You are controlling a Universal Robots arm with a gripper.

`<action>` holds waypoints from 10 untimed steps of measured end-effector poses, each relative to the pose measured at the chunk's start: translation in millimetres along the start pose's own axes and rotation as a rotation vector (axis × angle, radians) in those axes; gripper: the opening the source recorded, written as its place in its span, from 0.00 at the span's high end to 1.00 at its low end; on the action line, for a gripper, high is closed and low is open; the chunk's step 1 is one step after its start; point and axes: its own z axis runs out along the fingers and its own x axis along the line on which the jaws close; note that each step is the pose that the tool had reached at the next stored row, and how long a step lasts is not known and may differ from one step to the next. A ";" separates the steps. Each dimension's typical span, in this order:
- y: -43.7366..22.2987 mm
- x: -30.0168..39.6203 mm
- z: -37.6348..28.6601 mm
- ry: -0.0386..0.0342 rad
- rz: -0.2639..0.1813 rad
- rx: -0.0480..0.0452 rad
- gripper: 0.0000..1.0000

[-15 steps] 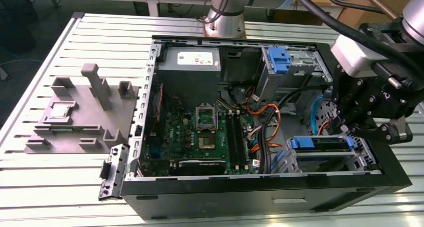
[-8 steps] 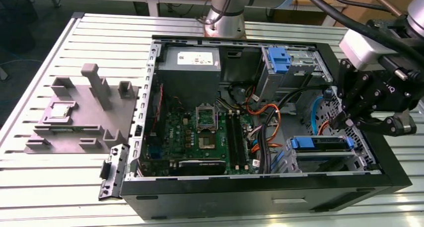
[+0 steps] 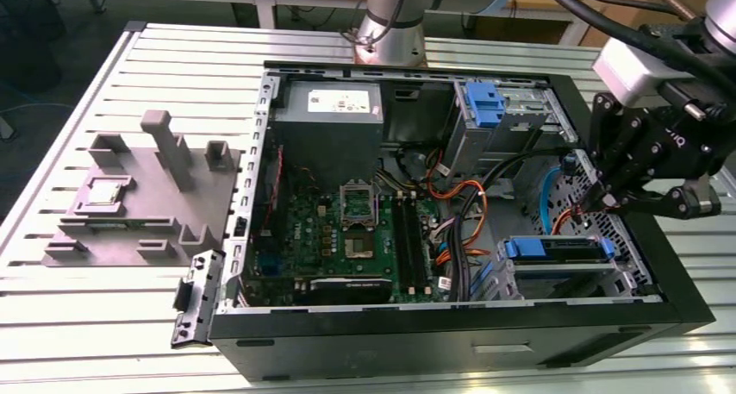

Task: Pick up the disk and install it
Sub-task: 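Insert the first disk wire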

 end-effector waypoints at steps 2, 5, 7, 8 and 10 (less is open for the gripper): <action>-3.2 -3.2 0.7 0.0011 0.000 -0.0001 0.90; -8.0 -7.7 1.9 0.0026 0.000 -0.0003 0.90; -11.5 -10.6 2.7 0.0040 0.000 -0.0005 0.90; -13.1 -11.9 3.0 0.0045 0.000 -0.0005 0.90; -14.6 -12.5 3.2 0.0048 0.000 -0.0005 0.90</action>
